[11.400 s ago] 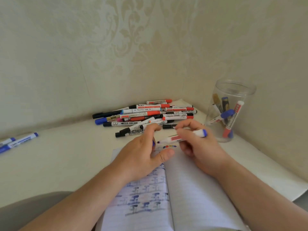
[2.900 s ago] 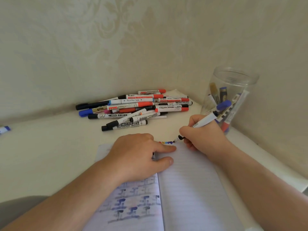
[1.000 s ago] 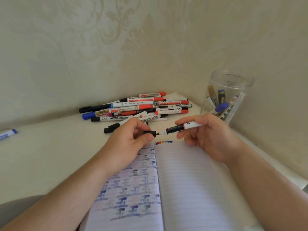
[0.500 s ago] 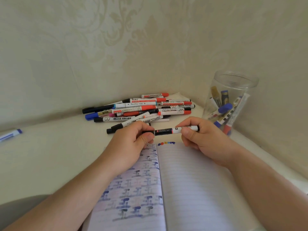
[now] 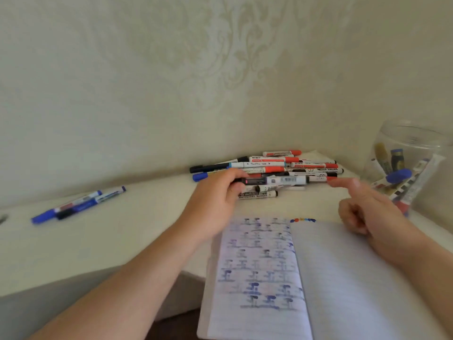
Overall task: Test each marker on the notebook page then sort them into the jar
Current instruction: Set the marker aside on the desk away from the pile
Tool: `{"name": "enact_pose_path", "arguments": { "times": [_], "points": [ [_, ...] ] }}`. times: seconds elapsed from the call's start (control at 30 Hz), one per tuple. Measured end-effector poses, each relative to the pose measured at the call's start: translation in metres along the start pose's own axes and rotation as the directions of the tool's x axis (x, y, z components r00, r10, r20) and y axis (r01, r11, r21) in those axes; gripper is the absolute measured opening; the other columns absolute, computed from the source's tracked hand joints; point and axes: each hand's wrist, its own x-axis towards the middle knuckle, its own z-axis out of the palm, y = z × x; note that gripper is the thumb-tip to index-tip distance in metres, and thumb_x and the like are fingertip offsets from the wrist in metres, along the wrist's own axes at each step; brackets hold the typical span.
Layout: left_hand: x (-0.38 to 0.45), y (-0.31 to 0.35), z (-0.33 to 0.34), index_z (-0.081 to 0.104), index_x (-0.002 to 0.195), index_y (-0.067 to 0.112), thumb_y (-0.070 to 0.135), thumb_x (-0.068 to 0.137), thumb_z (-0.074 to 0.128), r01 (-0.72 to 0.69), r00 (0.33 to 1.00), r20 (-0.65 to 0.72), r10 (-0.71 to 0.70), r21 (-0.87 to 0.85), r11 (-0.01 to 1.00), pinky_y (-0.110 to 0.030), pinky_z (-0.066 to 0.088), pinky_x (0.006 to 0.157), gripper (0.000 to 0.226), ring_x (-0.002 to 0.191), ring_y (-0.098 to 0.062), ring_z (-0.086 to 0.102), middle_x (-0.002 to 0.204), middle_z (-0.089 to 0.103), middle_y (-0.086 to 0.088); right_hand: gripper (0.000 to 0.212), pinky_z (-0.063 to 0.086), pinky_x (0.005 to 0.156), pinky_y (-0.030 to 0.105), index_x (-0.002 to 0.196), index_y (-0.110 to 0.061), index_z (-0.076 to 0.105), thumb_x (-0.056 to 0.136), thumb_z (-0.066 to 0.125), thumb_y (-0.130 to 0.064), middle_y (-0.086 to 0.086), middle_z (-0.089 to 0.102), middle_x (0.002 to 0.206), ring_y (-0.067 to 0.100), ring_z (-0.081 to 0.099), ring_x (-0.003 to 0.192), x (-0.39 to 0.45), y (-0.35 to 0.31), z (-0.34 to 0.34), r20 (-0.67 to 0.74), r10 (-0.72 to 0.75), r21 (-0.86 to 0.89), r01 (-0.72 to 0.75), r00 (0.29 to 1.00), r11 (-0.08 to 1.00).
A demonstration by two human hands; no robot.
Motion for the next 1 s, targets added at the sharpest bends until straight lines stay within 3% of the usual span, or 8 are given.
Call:
{"name": "enact_pose_path", "arguments": {
  "times": [0.07,0.2,0.3,0.43,0.5,0.6,0.83,1.0],
  "points": [
    [-0.001,-0.046,-0.048,0.071,0.118,0.019,0.011,0.099,0.064,0.030,0.986,-0.169,-0.008,0.127,0.991,-0.017,0.038,0.084,0.022,0.101,-0.013,0.058,0.107,0.063,0.009,0.085,0.021,0.040,0.020,0.120,-0.024,0.068,0.064,0.064,-0.088,0.001,0.040,0.053,0.012,0.028,0.046,-0.001,-0.002,0.002,0.020,-0.001,0.060,0.000,1.000,0.998],
    [-0.032,-0.150,-0.142,0.076,0.113,0.022,0.014,0.095,0.069,0.332,0.919,-0.351,-0.179,0.444,0.832,-0.046,0.046,0.096,0.021,0.101,-0.036,0.059,0.105,0.064,-0.007,0.089,0.022,0.039,0.019,0.114,-0.025,0.070,0.055,0.068,-0.092,0.002,0.038,0.052,0.011,0.029,0.044,-0.006,-0.011,0.008,0.058,0.016,0.080,-0.020,0.998,0.997],
    [-0.069,-0.191,-0.174,0.077,0.116,0.023,0.020,0.096,0.069,0.427,0.901,-0.346,-0.263,0.594,0.682,-0.046,0.044,0.089,0.022,0.097,-0.039,0.058,0.103,0.068,-0.008,0.079,0.021,0.038,0.021,0.108,-0.026,0.072,0.060,0.067,-0.088,0.002,0.038,0.052,0.012,0.029,0.044,-0.009,-0.014,0.009,0.024,0.022,0.045,-0.023,0.999,0.999],
    [-0.090,-0.201,-0.173,0.077,0.117,0.032,0.032,0.094,0.070,0.435,0.900,-0.297,-0.319,0.661,0.611,-0.042,0.042,0.093,0.025,0.106,-0.035,0.055,0.111,0.071,-0.002,0.041,0.020,0.038,0.021,0.104,-0.018,0.073,0.093,0.058,-0.054,0.003,0.038,0.051,0.013,0.028,0.043,-0.008,-0.009,0.013,-0.046,-0.007,-0.028,0.006,0.999,1.000],
    [-0.088,-0.198,-0.171,0.076,0.118,0.035,0.034,0.093,0.068,0.449,0.892,-0.286,-0.350,0.649,0.614,-0.041,0.042,0.097,0.027,0.111,-0.034,0.054,0.117,0.071,0.001,0.023,0.023,0.039,0.021,0.100,-0.017,0.073,0.104,0.058,-0.033,0.002,0.039,0.051,0.015,0.030,0.045,-0.004,-0.002,0.012,-0.079,-0.004,-0.110,-0.004,0.997,0.994],
    [-0.078,-0.185,-0.163,0.070,0.123,0.041,0.035,0.087,0.065,0.445,0.895,-0.285,-0.344,0.629,0.637,-0.040,0.041,0.101,0.036,0.115,-0.030,0.052,0.119,0.067,0.006,0.005,0.027,0.046,0.023,0.096,-0.023,0.074,0.098,0.070,-0.023,0.000,0.044,0.050,0.019,0.033,0.051,0.001,0.004,0.013,-0.094,0.018,-0.276,-0.044,0.995,0.960],
    [-0.011,-0.078,-0.054,0.073,0.107,0.040,0.037,0.090,0.069,0.113,0.992,0.007,-0.125,0.376,0.920,-0.035,0.045,0.095,0.019,0.105,-0.018,0.058,0.099,0.066,0.017,0.008,0.036,0.056,0.027,0.087,-0.023,0.075,0.095,0.074,-0.021,0.000,0.056,0.057,0.009,0.040,0.044,0.000,0.003,0.023,-0.112,-0.035,-0.469,-0.022,0.993,0.883],
    [0.022,-0.028,0.019,0.064,0.126,0.035,0.053,0.091,0.060,0.044,0.986,0.130,-0.109,0.419,0.907,-0.040,0.048,0.098,0.040,0.120,-0.023,0.056,0.125,0.065,0.005,0.010,0.032,0.054,0.027,0.085,-0.023,0.074,0.094,0.075,-0.020,0.002,0.052,0.059,0.011,0.037,0.048,0.002,0.007,0.021,-0.146,-0.031,-0.431,-0.035,0.989,0.902]
  ]
}}
